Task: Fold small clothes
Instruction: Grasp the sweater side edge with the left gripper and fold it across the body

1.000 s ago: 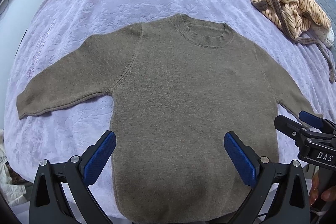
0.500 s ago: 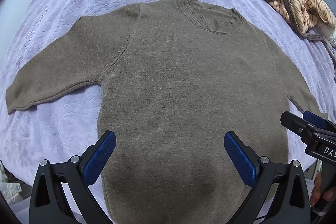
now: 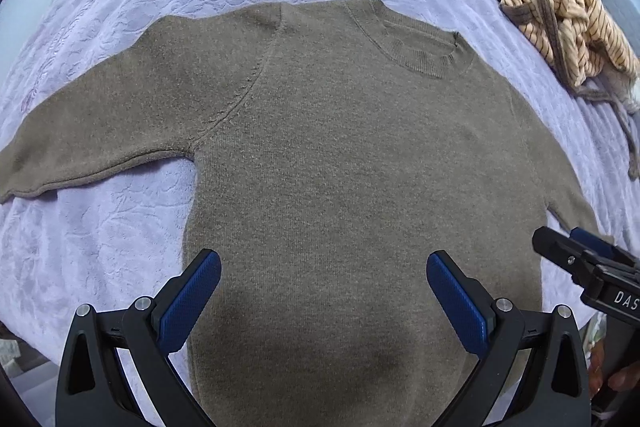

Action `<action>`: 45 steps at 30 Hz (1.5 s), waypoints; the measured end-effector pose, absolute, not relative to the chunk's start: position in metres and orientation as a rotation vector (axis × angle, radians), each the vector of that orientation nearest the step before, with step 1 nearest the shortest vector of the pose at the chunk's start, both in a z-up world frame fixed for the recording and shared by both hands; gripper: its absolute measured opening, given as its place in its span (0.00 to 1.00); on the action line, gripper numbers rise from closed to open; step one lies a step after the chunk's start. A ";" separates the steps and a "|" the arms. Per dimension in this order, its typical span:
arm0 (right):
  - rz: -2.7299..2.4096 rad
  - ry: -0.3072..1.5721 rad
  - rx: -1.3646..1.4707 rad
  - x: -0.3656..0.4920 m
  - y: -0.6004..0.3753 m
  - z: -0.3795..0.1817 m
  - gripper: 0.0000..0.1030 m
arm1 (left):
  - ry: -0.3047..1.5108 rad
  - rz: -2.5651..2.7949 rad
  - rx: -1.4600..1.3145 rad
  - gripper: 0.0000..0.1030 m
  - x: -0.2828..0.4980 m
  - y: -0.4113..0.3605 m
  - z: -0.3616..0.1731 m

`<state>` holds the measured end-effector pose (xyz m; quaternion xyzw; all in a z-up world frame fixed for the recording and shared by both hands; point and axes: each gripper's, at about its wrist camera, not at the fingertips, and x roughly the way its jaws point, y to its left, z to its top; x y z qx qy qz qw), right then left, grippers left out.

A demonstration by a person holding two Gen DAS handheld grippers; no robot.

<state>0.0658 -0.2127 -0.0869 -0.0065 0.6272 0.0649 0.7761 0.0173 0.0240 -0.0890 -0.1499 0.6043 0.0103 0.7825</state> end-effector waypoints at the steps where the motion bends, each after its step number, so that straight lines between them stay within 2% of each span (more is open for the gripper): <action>1: 0.144 1.359 -0.016 0.067 -0.210 -0.087 0.99 | 1.294 0.018 -0.347 1.00 0.017 0.028 -0.089; 7: 0.196 1.368 -0.076 0.070 -0.181 -0.092 0.99 | 1.216 0.033 -0.541 1.00 0.016 0.084 -0.099; 18: 0.339 1.399 -0.163 0.068 -0.113 -0.109 0.99 | 1.030 0.532 -0.798 1.00 -0.039 0.305 -0.146; 26: 0.390 1.428 -0.224 0.061 -0.083 -0.121 0.99 | 0.874 0.520 -1.108 0.98 -0.050 0.354 -0.181; 27: 0.393 1.430 -0.225 0.060 -0.082 -0.122 0.99 | 0.854 0.535 -1.126 0.83 -0.049 0.356 -0.181; 28: 0.394 1.431 -0.224 0.061 -0.080 -0.122 0.99 | 0.856 0.539 -1.139 0.56 -0.047 0.357 -0.183; 29: 0.395 1.432 -0.221 0.061 -0.080 -0.122 0.99 | 0.867 0.531 -1.165 0.44 -0.043 0.358 -0.187; 30: 0.396 1.432 -0.217 0.062 -0.080 -0.123 0.99 | 0.860 0.511 -1.207 0.22 -0.041 0.361 -0.193; 31: 0.396 1.432 -0.210 0.062 -0.081 -0.122 0.99 | 0.822 0.477 -1.255 0.09 -0.038 0.362 -0.197; 33: 0.396 1.430 -0.196 0.062 -0.085 -0.119 0.99 | 0.778 0.475 -1.265 0.09 -0.034 0.362 -0.192; 38: 0.395 1.406 -0.138 0.064 -0.103 -0.113 0.99 | 0.780 0.407 -0.940 0.09 -0.008 0.323 -0.128; 45: 0.342 1.395 -0.019 0.073 -0.150 -0.107 0.99 | 0.778 0.058 -0.667 0.09 0.085 0.189 -0.056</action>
